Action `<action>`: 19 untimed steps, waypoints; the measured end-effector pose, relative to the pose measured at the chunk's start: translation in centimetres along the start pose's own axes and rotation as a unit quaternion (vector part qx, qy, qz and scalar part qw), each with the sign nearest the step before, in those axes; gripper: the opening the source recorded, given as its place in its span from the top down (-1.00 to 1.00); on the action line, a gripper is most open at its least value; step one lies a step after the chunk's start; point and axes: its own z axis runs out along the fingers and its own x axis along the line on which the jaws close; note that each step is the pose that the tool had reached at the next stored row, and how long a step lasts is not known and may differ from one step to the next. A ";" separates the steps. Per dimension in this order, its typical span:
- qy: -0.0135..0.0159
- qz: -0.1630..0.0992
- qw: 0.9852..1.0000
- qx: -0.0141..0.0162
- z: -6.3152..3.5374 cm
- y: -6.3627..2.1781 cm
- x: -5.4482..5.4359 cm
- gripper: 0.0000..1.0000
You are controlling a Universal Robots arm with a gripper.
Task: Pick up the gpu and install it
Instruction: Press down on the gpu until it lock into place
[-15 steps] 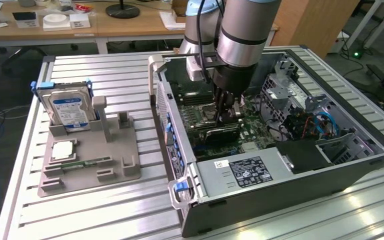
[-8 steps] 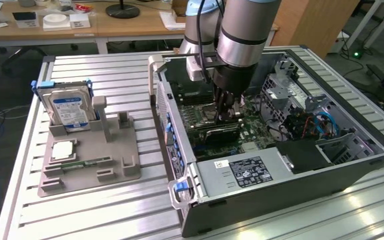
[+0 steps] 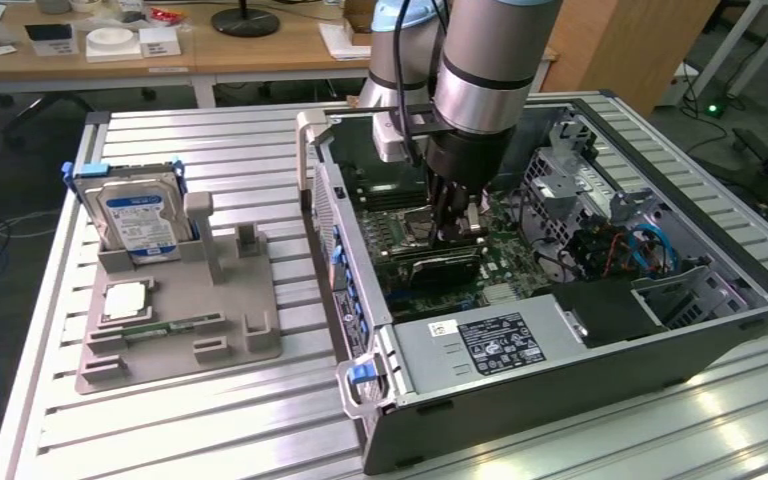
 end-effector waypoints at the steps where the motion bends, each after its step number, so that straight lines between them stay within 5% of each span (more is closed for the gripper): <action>1: 0.000 0.000 1.000 0.000 0.00 0.00 0.0 0.76; 10: 0.000 0.000 1.000 0.000 -0.01 0.12 0.0 0.76; 19: 0.002 -0.003 1.000 0.000 -0.07 2.39 0.2 0.76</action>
